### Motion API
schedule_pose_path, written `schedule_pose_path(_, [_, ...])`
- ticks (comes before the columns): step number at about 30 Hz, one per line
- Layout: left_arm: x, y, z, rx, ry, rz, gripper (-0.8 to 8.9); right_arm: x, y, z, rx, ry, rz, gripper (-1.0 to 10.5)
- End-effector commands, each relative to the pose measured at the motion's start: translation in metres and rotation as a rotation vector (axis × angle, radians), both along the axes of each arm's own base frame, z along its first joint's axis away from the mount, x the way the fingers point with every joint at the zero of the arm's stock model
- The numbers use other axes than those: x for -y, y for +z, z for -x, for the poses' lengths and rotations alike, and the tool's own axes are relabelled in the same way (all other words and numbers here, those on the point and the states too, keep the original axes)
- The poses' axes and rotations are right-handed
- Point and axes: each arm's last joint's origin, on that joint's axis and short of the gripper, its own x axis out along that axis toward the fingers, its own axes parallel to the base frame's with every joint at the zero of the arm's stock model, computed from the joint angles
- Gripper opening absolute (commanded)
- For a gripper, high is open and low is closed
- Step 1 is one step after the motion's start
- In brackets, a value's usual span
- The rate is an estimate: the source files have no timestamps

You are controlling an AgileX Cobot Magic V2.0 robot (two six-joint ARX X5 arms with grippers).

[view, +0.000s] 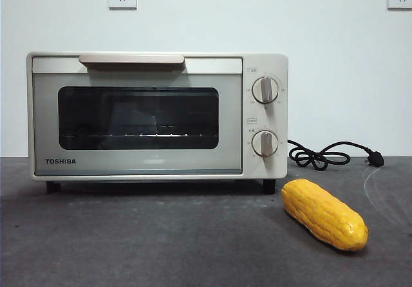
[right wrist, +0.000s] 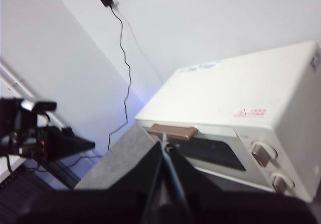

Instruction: Take the corn from the table,put the corn in the oven

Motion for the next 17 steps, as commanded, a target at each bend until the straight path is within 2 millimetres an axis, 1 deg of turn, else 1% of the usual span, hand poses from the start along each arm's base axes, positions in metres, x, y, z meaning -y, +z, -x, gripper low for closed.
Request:
schedule_pose_path(1, [0.005, 0.011, -0.004, 0.023, -0.015, -0.08, -0.06, -0.004, -0.003, -0.005, -0.029, 0.043, 0.074, 0.0])
schedule_pose_path(4, [0.01, 0.017, -0.006, 0.017, -0.008, -0.138, -0.06, -0.01, -0.01, -0.01, -0.101, 0.066, 0.158, 0.1])
schedule_pose_path(8, [0.019, 0.016, -0.008, 0.002, -0.025, -0.195, -0.06, -0.024, -0.029, -0.02, -0.24, 0.082, 0.304, 1.5])
schedule_pose_path(9, [0.021, 0.014, -0.009, -0.007, -0.032, -0.203, -0.06, -0.028, -0.034, -0.023, -0.271, 0.086, 0.336, 1.7])
schedule_pose_path(12, [0.027, 0.01, -0.01, -0.03, -0.063, -0.226, -0.06, -0.046, -0.049, -0.034, -0.353, 0.108, 0.433, 2.0])
schedule_pose_path(15, [0.032, 0.008, -0.011, -0.037, -0.079, -0.239, -0.06, -0.064, -0.061, -0.044, -0.39, 0.135, 0.512, 2.1])
schedule_pose_path(17, [0.035, 0.007, -0.012, -0.041, -0.093, -0.242, -0.06, -0.077, -0.07, -0.05, -0.418, 0.128, 0.58, 3.2])
